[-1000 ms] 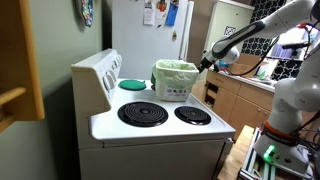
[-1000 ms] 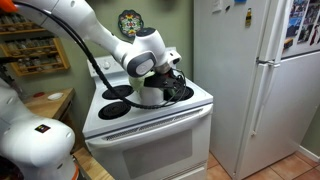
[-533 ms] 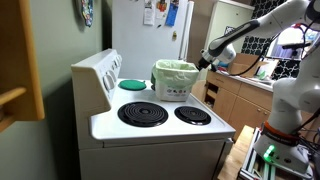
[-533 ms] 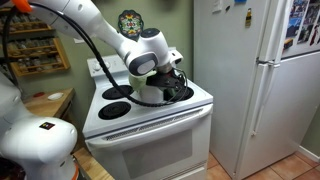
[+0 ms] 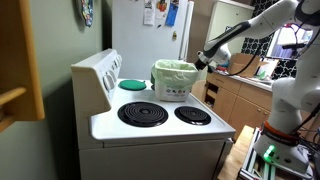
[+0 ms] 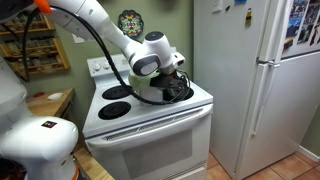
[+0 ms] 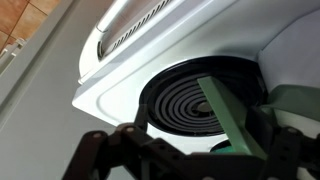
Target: Close the white and green bin
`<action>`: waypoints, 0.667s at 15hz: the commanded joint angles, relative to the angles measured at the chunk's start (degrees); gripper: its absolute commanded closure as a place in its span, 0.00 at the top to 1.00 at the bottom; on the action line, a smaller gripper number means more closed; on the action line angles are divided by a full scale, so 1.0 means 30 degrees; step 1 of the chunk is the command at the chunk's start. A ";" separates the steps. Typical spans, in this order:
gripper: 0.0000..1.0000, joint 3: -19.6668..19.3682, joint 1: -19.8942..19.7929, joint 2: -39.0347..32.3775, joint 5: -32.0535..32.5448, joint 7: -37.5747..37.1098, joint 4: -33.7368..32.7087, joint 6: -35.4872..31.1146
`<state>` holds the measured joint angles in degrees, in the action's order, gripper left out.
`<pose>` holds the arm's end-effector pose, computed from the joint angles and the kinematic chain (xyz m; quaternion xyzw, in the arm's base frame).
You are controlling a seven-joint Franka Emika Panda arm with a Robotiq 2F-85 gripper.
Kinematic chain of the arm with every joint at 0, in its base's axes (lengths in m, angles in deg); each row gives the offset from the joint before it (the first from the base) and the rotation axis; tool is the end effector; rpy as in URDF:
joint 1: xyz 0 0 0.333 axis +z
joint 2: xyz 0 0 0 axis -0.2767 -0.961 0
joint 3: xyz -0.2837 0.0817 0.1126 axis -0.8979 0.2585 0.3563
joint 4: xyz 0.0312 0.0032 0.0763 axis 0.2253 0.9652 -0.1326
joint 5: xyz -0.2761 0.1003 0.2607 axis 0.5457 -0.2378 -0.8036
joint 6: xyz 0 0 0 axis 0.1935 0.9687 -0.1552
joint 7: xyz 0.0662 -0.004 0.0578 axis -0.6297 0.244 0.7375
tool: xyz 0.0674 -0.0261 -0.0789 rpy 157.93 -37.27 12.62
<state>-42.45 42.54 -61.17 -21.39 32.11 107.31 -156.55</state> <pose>0.4978 -0.0919 0.3937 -0.9519 -0.1296 -0.2765 0.0245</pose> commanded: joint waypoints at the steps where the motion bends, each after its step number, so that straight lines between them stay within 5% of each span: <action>1: 1.00 -0.0354 0.0531 -0.1074 -0.1406 0.1223 -0.0627 -0.0216; 10: 1.00 0.0045 0.0413 -0.2775 -0.3021 0.1622 -0.1528 -0.2389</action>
<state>-42.36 43.24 -67.62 -26.77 34.81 104.02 -161.09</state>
